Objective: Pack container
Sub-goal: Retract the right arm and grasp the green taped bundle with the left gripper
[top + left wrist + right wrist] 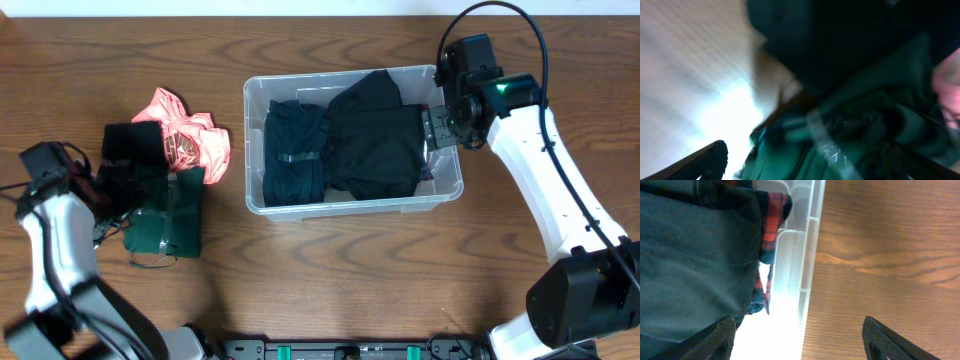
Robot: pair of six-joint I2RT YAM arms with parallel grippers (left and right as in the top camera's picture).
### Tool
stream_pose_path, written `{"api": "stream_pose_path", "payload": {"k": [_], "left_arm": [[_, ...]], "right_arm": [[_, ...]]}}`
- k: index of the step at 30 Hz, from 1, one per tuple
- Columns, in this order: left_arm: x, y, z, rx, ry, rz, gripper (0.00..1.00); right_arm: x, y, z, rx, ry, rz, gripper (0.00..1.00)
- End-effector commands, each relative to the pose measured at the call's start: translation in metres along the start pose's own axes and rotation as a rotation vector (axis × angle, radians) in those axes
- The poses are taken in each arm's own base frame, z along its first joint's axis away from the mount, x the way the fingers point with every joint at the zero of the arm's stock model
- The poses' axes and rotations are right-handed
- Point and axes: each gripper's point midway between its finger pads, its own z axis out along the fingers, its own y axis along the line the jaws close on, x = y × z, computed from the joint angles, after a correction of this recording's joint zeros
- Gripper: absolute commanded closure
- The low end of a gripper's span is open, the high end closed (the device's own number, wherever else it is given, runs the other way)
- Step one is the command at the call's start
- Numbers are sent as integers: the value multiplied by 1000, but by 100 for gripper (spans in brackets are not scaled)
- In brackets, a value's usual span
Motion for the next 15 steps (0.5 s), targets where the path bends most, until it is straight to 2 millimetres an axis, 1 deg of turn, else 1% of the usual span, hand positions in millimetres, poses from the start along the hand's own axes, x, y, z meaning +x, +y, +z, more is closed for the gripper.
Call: {"api": "stream_pose_path", "payload": {"k": [1, 4, 6, 7, 8, 10, 11, 12, 13, 15], "left_arm": [[4, -17, 24, 107, 61, 135, 2], [6, -28, 45, 183, 91, 181, 2], [13, -31, 57, 212, 131, 184, 0], [18, -30, 63, 218, 157, 178, 2], [22, -30, 67, 218, 178, 173, 7], [30, -33, 70, 235, 214, 168, 20], [32, -37, 69, 258, 223, 166, 29], [33, -42, 67, 283, 226, 165, 45], [34, -46, 64, 303, 228, 166, 57], [34, -52, 58, 334, 222, 168, 75]], "right_arm": [[1, -4, 2, 9, 6, 29, 20], [1, -4, 2, 10, 5, 28, 20], [1, -4, 2, 10, 6, 28, 20], [2, -5, 2, 10, 8, 28, 20], [2, -5, 2, 10, 9, 28, 20], [2, -5, 2, 11, 11, 28, 21], [2, -5, 2, 11, 11, 29, 21], [2, -5, 2, 11, 10, 30, 21], [2, -6, 2, 11, 10, 31, 22], [1, -6, 0, 11, 6, 33, 23]]}}
